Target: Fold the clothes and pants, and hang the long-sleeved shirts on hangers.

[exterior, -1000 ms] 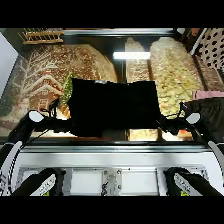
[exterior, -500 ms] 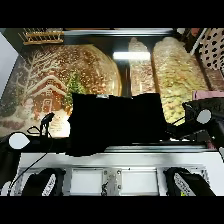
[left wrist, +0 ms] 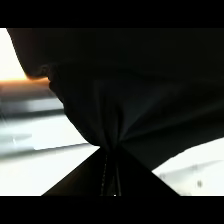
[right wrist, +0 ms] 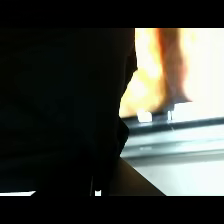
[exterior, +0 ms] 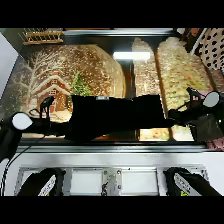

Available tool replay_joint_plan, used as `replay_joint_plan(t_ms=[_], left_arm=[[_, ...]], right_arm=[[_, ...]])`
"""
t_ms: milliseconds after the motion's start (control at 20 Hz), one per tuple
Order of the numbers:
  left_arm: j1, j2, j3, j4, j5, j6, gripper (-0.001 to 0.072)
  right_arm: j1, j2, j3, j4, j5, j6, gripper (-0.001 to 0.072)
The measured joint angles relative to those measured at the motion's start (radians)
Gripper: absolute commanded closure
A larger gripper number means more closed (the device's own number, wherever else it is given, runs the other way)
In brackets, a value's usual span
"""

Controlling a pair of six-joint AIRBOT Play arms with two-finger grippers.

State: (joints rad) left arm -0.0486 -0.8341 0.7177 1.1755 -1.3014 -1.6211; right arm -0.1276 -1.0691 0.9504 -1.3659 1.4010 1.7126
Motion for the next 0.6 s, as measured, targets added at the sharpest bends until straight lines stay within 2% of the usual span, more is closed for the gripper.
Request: replay_joint_plan(t_ms=[250,600], left_arm=[[-0.002,-0.301,0.199,0.008,0.091,0.061,0.0698],[0.004,-0.600,0.436,0.011,0.125,0.098,0.0698]], right_arm=[[0.014,-0.163,0.140,0.000,-0.055,0.000,0.0695],[0.048,-0.332,0.244,0.005,-0.203,0.000,0.0693]])
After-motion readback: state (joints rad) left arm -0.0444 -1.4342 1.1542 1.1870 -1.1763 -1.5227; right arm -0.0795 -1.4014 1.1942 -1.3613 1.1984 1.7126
